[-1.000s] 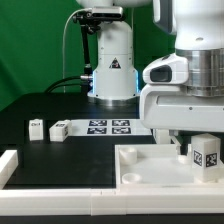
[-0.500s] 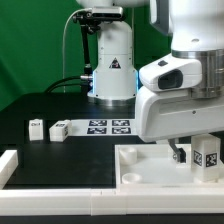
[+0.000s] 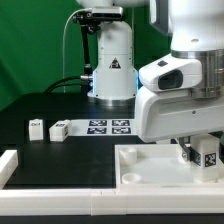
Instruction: Assemble one leg
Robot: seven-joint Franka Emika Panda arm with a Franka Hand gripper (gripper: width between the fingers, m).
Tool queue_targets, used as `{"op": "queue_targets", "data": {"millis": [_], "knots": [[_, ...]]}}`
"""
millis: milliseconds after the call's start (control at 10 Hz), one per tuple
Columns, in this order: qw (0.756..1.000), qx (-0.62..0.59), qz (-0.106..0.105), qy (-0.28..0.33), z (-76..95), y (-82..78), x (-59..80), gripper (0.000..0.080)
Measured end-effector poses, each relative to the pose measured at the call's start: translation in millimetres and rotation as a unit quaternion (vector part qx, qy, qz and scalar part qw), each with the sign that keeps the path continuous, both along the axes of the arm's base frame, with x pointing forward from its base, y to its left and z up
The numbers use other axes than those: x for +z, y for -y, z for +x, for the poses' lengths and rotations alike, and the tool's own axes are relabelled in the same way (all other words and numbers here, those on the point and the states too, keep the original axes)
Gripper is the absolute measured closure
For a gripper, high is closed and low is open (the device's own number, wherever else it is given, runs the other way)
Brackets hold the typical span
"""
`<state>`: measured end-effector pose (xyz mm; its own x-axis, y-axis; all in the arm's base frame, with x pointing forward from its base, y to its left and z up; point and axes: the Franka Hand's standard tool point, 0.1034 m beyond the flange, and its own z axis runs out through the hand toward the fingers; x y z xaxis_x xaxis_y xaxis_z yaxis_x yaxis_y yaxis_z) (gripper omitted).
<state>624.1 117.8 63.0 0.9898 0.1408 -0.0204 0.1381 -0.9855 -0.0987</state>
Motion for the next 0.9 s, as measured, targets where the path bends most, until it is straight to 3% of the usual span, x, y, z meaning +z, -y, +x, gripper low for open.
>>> {"op": "queue_targets", "data": {"millis": [100, 300, 400, 800, 900], "knots": [[1.000, -0.018, 0.000, -0.002, 0.0, 0.0, 0.0, 0.0511], [0.999, -0.044, -0.001, -0.004, 0.0, 0.0, 0.0, 0.0511], [0.993, -0.117, 0.001, -0.012, 0.2, 0.5, 0.0, 0.0511], [0.897, -0.440, -0.008, -0.038, 0.7, 0.1, 1.1, 0.0511], [0.852, -0.521, -0.011, -0.047, 0.2, 0.3, 0.2, 0.0509]]}}
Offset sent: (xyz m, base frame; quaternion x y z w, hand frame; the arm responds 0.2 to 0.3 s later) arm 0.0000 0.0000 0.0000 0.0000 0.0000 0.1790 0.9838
